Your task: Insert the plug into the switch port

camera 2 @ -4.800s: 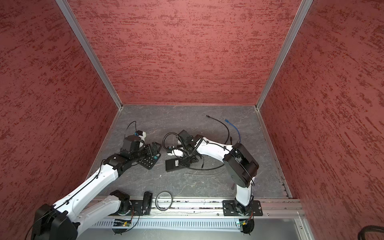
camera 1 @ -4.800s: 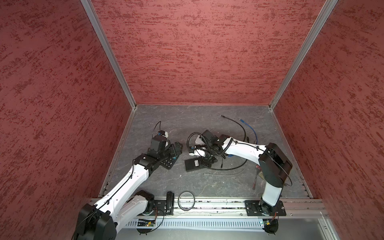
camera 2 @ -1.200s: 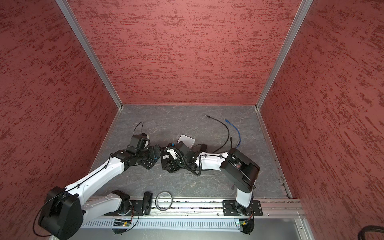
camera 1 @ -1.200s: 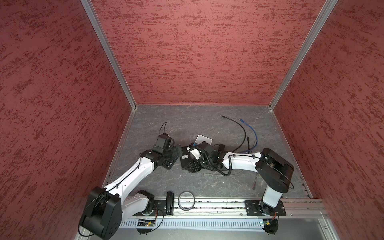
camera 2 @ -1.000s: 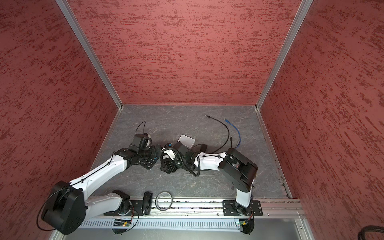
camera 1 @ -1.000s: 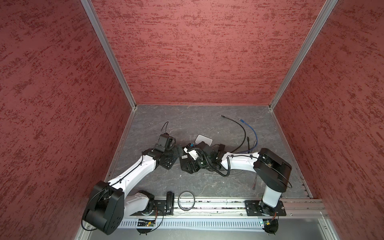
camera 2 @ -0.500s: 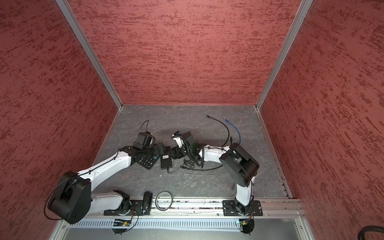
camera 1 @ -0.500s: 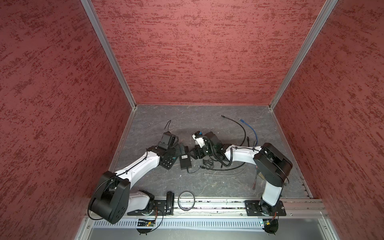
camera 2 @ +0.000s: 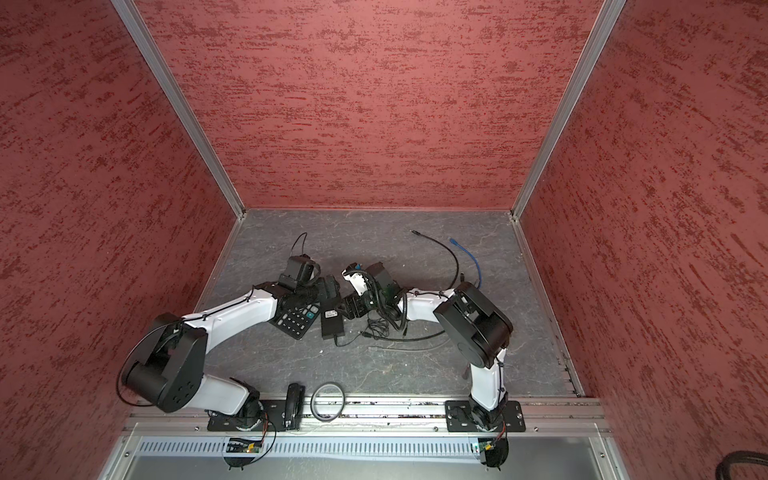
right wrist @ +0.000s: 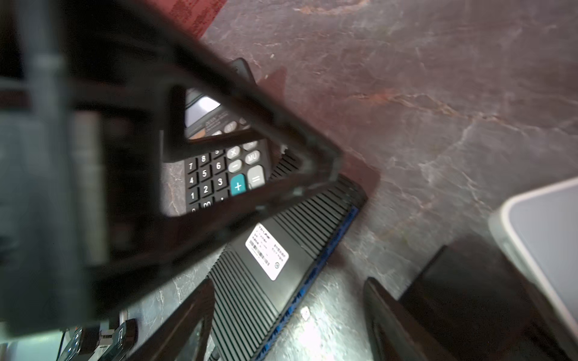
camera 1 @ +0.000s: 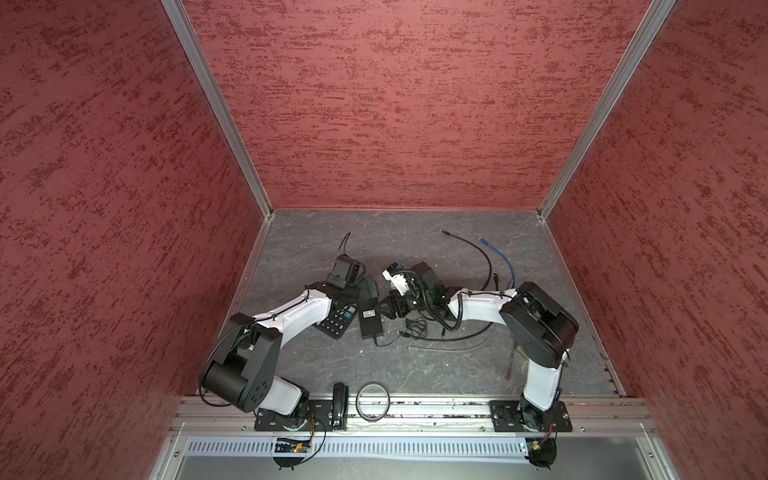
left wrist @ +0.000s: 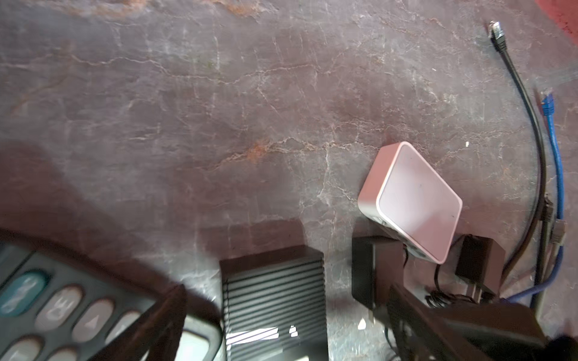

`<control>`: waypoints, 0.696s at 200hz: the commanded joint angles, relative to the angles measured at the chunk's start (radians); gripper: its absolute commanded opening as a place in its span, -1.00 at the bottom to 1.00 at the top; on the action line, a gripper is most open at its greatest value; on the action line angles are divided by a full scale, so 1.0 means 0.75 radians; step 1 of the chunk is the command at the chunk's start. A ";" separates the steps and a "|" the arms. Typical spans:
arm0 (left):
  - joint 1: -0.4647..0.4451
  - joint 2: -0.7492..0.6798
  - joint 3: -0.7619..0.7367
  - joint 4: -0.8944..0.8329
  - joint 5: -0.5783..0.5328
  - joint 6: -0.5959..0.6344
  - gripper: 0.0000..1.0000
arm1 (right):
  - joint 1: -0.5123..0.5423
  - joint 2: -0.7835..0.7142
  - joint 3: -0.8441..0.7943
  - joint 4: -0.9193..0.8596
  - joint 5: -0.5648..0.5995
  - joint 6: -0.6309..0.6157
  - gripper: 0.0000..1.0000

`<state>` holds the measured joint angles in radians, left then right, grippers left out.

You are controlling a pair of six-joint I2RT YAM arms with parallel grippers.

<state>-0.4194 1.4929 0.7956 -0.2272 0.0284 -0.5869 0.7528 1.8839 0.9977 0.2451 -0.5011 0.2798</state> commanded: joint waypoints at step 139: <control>-0.043 0.298 0.181 0.298 0.288 0.060 1.00 | -0.066 0.022 -0.257 0.411 0.085 0.161 0.51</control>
<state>-0.4492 1.6836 0.9016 -0.0948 0.1612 -0.5686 0.7212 1.8912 0.8280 0.4610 -0.4797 0.3550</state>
